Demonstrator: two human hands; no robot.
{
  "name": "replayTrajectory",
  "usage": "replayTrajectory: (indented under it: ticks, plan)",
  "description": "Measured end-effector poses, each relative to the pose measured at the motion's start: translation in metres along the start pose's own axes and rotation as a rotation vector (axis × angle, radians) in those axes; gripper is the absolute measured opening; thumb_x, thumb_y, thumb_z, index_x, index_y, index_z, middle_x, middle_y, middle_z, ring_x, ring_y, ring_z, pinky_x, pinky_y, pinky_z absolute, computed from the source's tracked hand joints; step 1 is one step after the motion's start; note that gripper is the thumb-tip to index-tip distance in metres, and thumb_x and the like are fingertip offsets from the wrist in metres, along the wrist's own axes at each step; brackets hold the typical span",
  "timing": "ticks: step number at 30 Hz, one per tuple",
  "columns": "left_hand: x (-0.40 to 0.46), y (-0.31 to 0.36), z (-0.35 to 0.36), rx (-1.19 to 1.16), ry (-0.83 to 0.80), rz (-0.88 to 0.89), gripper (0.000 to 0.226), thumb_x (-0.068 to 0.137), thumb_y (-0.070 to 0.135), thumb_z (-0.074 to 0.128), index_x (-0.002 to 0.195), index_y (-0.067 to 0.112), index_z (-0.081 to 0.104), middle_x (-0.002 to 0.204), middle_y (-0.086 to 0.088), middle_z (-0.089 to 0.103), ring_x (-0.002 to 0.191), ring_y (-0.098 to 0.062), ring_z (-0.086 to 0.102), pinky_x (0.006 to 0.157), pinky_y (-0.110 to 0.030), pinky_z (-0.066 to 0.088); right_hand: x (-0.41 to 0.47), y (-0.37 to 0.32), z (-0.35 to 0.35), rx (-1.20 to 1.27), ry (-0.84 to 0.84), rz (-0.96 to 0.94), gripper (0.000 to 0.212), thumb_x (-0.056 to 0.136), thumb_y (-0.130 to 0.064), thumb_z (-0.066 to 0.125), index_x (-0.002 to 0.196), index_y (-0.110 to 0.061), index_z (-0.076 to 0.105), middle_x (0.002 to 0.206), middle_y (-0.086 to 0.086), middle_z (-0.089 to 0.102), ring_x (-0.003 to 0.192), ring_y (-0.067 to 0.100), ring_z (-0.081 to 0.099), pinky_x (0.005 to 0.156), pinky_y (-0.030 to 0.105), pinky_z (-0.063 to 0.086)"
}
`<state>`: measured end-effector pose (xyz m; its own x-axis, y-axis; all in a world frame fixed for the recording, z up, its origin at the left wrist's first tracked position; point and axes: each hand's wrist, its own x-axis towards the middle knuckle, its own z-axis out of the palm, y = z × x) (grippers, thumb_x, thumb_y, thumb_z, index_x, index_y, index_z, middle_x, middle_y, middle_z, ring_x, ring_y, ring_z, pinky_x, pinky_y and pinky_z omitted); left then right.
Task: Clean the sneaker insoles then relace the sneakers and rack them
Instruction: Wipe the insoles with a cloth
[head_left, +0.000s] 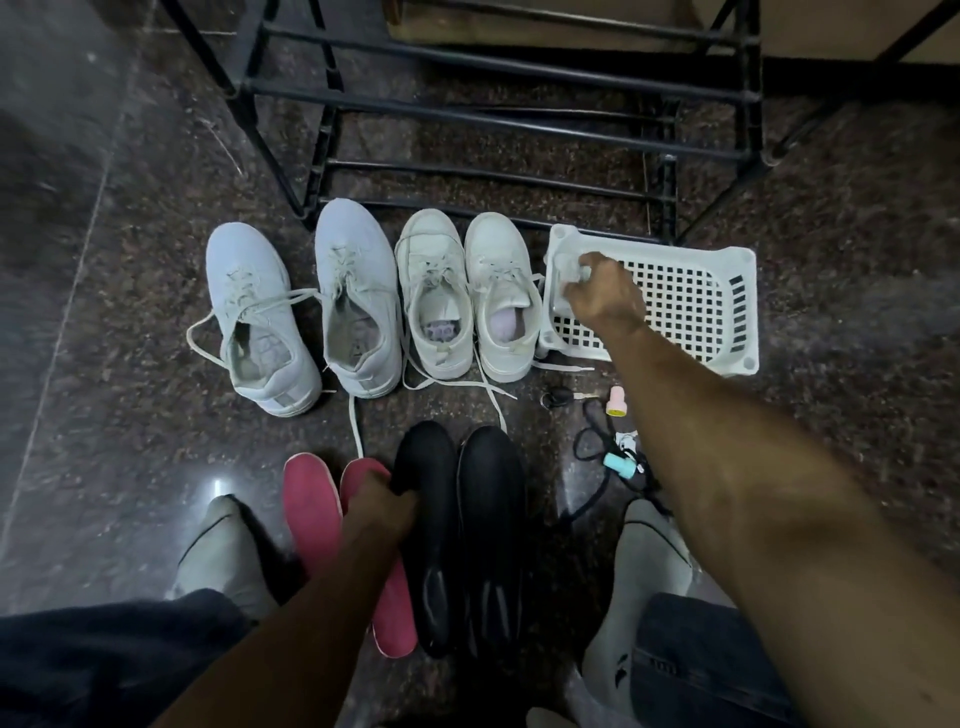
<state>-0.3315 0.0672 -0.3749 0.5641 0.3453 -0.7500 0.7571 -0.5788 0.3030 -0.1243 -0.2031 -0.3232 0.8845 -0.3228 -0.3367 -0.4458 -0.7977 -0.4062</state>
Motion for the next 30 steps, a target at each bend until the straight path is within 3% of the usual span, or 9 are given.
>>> replayTrajectory:
  ticks: [6, 9, 11, 14, 16, 19, 24, 27, 30]
  plan:
    - [0.003, 0.002, -0.001, 0.029, -0.006, -0.002, 0.026, 0.087, 0.028, 0.061, 0.102, 0.007, 0.063, 0.101, -0.015, 0.066, 0.098, -0.031, 0.064, 0.078, -0.03, 0.044, 0.005, 0.007, 0.0, 0.146, 0.066, 0.001, 0.016, 0.086, -0.019, 0.062, 0.099, -0.018, 0.072, 0.105, 0.007, 0.07, 0.096, 0.028, 0.065, 0.077, 0.027, 0.046]
    - [0.005, 0.001, -0.001, 0.038, -0.017, -0.011, 0.028, 0.085, 0.027, 0.062, 0.105, 0.007, 0.064, 0.103, -0.017, 0.068, 0.097, -0.032, 0.064, 0.078, -0.031, 0.046, -0.001, 0.008, -0.008, 0.665, 0.052, 0.111, 0.011, 0.078, -0.014, 0.06, 0.067, -0.016, 0.061, 0.072, 0.004, 0.064, 0.065, 0.023, 0.06, 0.058, 0.028, 0.047]
    - [0.004, 0.001, -0.001, 0.033, -0.026, -0.015, 0.024, 0.086, 0.022, 0.062, 0.103, 0.006, 0.067, 0.102, -0.016, 0.068, 0.094, -0.03, 0.065, 0.073, -0.028, 0.043, -0.015, 0.009, -0.013, 0.976, 0.051, 0.186, 0.02, 0.08, -0.008, 0.059, 0.063, -0.015, 0.05, 0.069, 0.005, 0.056, 0.054, 0.021, 0.053, 0.044, 0.023, 0.039]
    - [-0.002, 0.002, -0.003, -0.027, -0.042, -0.014, 0.022, 0.089, 0.018, 0.061, 0.102, 0.003, 0.07, 0.1, -0.016, 0.069, 0.089, -0.025, 0.062, 0.073, -0.025, 0.04, -0.048, 0.012, -0.007, 1.137, 0.015, 0.222, 0.027, 0.082, -0.001, 0.06, 0.063, -0.014, 0.046, 0.064, 0.005, 0.054, 0.046, 0.016, 0.05, 0.04, 0.024, 0.038]
    - [-0.008, 0.004, -0.006, -0.097, -0.031, 0.008, 0.024, 0.091, 0.019, 0.058, 0.102, 0.001, 0.07, 0.094, -0.016, 0.068, 0.086, -0.023, 0.061, 0.071, -0.023, 0.038, -0.077, 0.014, 0.008, 1.16, -0.072, 0.223, 0.027, 0.085, 0.002, 0.06, 0.066, -0.012, 0.047, 0.068, 0.005, 0.06, 0.049, 0.016, 0.055, 0.04, 0.024, 0.043]
    - [-0.016, 0.007, -0.011, -0.199, 0.028, 0.069, 0.023, 0.095, 0.02, 0.055, 0.09, 0.002, 0.069, 0.082, -0.013, 0.064, 0.083, -0.026, 0.061, 0.066, -0.025, 0.033, -0.122, 0.013, 0.04, 1.105, -0.221, 0.238, 0.018, 0.088, 0.004, 0.06, 0.08, -0.012, 0.059, 0.093, 0.01, 0.065, 0.068, 0.023, 0.066, 0.042, 0.027, 0.053]
    - [-0.024, 0.011, -0.025, -0.278, 0.111, 0.167, 0.036, 0.095, 0.017, 0.055, 0.06, 0.011, 0.051, 0.06, -0.007, 0.052, 0.068, -0.022, 0.051, 0.061, -0.03, 0.031, -0.185, 0.001, 0.084, 0.999, -0.396, 0.174, 0.022, 0.091, 0.005, 0.056, 0.095, -0.012, 0.069, 0.097, 0.013, 0.068, 0.073, 0.019, 0.067, 0.046, 0.023, 0.054]
    - [-0.031, 0.018, -0.032, -0.422, 0.097, 0.152, 0.027, 0.096, 0.02, 0.055, 0.071, 0.01, 0.059, 0.066, -0.006, 0.056, 0.073, -0.026, 0.058, 0.06, -0.029, 0.041, -0.206, -0.004, 0.093, 0.931, -0.45, 0.103, 0.023, 0.091, 0.006, 0.056, 0.092, -0.013, 0.069, 0.092, 0.012, 0.068, 0.068, 0.012, 0.067, 0.047, 0.022, 0.054]
    - [-0.043, 0.032, -0.043, -0.652, 0.052, 0.116, 0.024, 0.097, 0.018, 0.053, 0.082, 0.001, 0.059, 0.066, -0.008, 0.05, 0.059, -0.018, 0.05, 0.039, -0.018, 0.042, -0.216, -0.007, 0.09, 0.898, -0.463, 0.058, 0.022, 0.09, 0.006, 0.058, 0.093, -0.013, 0.069, 0.082, 0.003, 0.066, 0.061, 0.002, 0.065, 0.046, 0.02, 0.052]
